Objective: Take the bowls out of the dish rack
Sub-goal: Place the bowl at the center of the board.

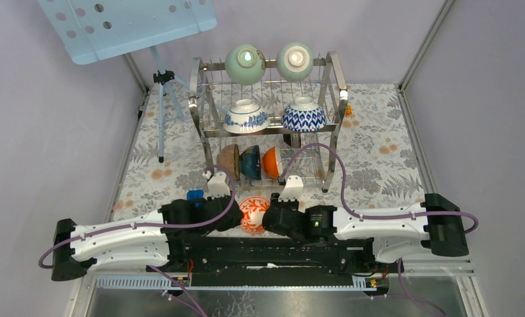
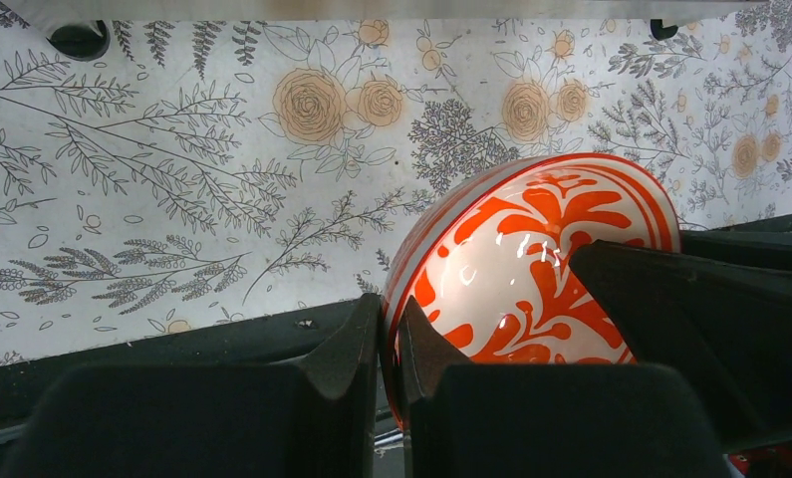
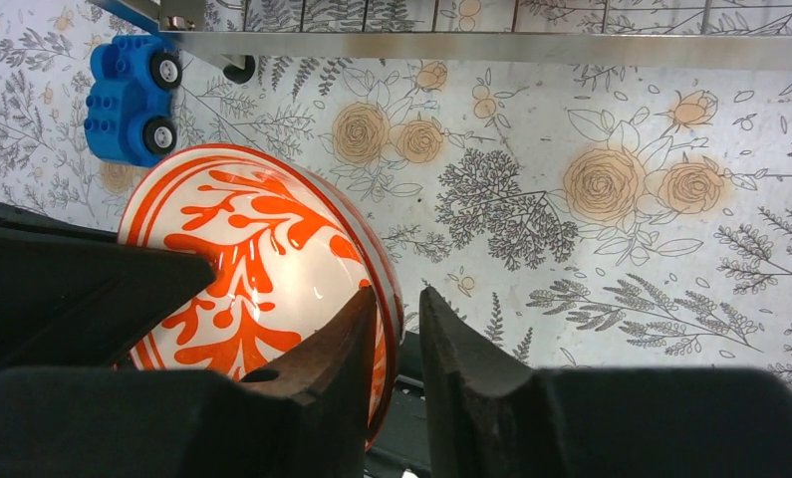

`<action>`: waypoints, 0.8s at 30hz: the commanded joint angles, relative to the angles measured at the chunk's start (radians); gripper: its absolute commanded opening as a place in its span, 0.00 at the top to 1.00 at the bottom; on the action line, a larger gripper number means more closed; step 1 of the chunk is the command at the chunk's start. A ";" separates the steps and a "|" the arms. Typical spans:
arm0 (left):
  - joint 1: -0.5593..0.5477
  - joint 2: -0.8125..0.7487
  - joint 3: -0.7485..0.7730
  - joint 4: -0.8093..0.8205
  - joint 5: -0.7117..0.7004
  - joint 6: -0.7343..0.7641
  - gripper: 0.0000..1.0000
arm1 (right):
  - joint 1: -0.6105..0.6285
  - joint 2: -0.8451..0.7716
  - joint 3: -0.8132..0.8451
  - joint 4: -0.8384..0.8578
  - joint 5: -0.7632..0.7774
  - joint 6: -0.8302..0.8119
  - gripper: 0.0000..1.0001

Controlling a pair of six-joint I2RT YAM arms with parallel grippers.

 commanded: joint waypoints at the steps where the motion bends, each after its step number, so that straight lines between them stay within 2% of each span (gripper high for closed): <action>1: -0.005 -0.034 0.042 0.056 -0.017 -0.020 1.00 | -0.010 0.018 0.058 -0.033 -0.002 -0.011 0.74; 5: -0.005 -0.039 0.036 0.056 -0.016 -0.024 0.99 | -0.009 0.005 0.060 -0.035 -0.009 -0.029 0.88; 7: -0.005 -0.044 0.033 0.055 -0.017 -0.026 0.91 | -0.008 -0.003 0.065 -0.044 -0.011 -0.034 1.00; 8: -0.005 -0.047 0.032 0.054 -0.017 -0.027 0.86 | -0.009 -0.006 0.068 -0.053 -0.013 -0.036 1.00; 14: -0.005 -0.074 0.034 0.046 -0.004 -0.011 0.38 | -0.009 -0.068 0.077 -0.119 -0.081 -0.154 1.00; 16: -0.005 -0.088 0.040 0.025 -0.010 -0.007 0.28 | -0.008 -0.121 0.070 -0.166 -0.103 -0.220 1.00; 20: -0.005 -0.131 0.049 -0.022 -0.041 -0.004 0.17 | -0.008 -0.251 0.051 -0.302 -0.084 -0.306 1.00; 24: -0.005 -0.184 0.049 -0.045 -0.085 0.007 0.14 | -0.009 -0.338 0.123 -0.552 0.055 -0.248 1.00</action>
